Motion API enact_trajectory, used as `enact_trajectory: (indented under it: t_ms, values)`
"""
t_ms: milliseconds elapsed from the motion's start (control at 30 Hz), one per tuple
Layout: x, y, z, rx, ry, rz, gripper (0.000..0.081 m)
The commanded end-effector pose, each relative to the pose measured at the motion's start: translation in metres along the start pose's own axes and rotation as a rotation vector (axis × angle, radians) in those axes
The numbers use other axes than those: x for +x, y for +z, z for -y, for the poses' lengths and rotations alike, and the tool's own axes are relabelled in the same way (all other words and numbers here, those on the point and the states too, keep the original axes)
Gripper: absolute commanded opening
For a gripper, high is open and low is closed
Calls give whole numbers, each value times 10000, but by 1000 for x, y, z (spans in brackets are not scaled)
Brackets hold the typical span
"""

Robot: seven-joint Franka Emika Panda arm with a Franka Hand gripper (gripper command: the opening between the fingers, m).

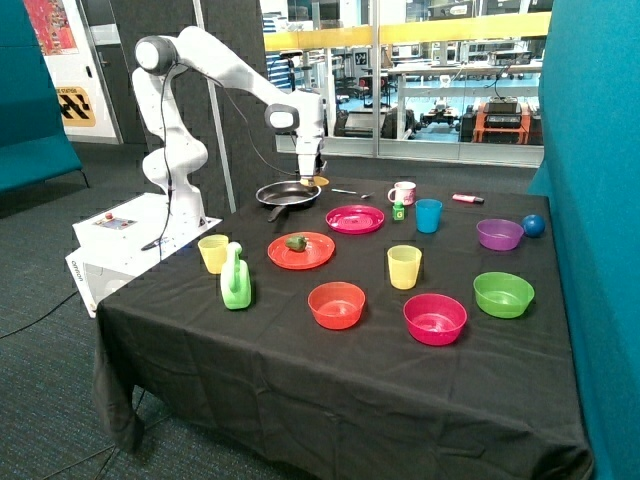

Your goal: Serve the vegetables in different plates

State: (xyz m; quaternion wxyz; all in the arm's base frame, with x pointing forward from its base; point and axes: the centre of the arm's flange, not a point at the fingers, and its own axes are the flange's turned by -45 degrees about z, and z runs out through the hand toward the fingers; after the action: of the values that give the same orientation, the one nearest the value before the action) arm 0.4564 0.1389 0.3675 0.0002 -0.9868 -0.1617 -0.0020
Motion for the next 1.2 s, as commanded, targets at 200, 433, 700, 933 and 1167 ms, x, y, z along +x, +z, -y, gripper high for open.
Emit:
enact_trajectory:
  t_ms: [200, 433, 700, 933, 1167]
  values:
    - [65, 0, -58, 1, 360, 41, 0]
    - [85, 18, -67, 1, 466, 41, 0]
    - [99, 39, -73, 1, 544, 41, 0]
    - [113, 55, -78, 1, 622, 41, 0]
    - [121, 70, -89, 0, 863, 41, 0]
